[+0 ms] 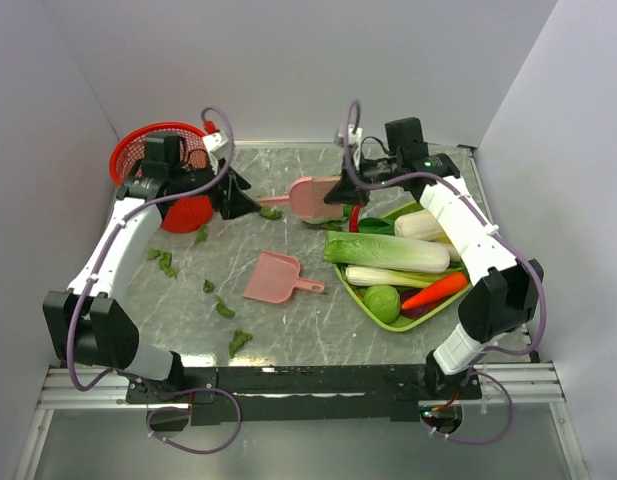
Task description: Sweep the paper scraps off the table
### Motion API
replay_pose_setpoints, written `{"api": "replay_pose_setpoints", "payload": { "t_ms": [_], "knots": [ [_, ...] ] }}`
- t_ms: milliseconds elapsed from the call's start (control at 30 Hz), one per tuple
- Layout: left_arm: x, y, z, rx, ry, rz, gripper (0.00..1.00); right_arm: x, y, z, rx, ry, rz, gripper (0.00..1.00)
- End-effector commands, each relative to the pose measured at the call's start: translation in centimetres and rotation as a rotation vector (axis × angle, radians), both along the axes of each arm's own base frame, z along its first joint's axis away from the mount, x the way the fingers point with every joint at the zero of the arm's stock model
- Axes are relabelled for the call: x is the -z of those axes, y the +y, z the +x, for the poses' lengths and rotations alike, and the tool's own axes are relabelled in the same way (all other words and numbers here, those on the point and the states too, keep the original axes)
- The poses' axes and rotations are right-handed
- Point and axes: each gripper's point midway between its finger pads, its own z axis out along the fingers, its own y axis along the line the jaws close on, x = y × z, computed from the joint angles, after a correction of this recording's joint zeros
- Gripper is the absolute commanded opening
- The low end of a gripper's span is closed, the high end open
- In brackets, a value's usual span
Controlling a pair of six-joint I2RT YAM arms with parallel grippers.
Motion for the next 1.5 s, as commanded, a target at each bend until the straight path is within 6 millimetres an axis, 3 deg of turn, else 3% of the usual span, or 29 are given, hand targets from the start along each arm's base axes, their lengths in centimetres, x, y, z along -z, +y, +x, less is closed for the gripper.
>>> {"api": "replay_pose_setpoints", "payload": {
  "t_ms": [0,167,267,300,600,700,1000,1267,1467],
  "knots": [
    [-4.2,-0.4,0.3,-0.024,0.131,-0.316,0.84,-3.1,0.0,-1.7,0.000,0.391,0.221,0.00],
    [-5.0,-1.4,0.4,0.007,0.197,-0.421,0.82,-3.9,-0.7,-0.1,0.024,0.603,0.330,0.00],
    [-4.5,-1.4,0.5,-0.014,0.239,-0.443,0.82,-3.7,-0.9,0.5,0.032,0.691,0.369,0.00],
    [-5.1,-1.5,0.6,0.000,0.213,-0.456,0.82,-2.8,-0.9,0.5,0.033,0.734,0.369,0.00],
    [-4.7,-2.6,0.5,0.055,0.308,-0.461,0.76,-1.8,-0.6,0.6,0.045,0.766,0.389,0.00],
    [-4.5,-3.0,0.7,0.052,0.309,-0.462,0.72,-2.2,-0.4,0.1,0.030,0.776,0.388,0.00],
    [-4.6,-4.4,0.3,0.119,0.310,-0.444,0.60,-0.7,-0.2,0.6,0.074,0.785,0.374,0.00],
    [-4.5,-5.5,-0.2,0.169,0.300,-0.429,0.44,-0.4,0.4,0.7,0.058,0.793,0.369,0.00],
    [-4.5,-5.6,-0.3,0.176,0.294,-0.429,0.25,0.2,0.5,0.9,0.073,0.794,0.364,0.00]
  ]
}}
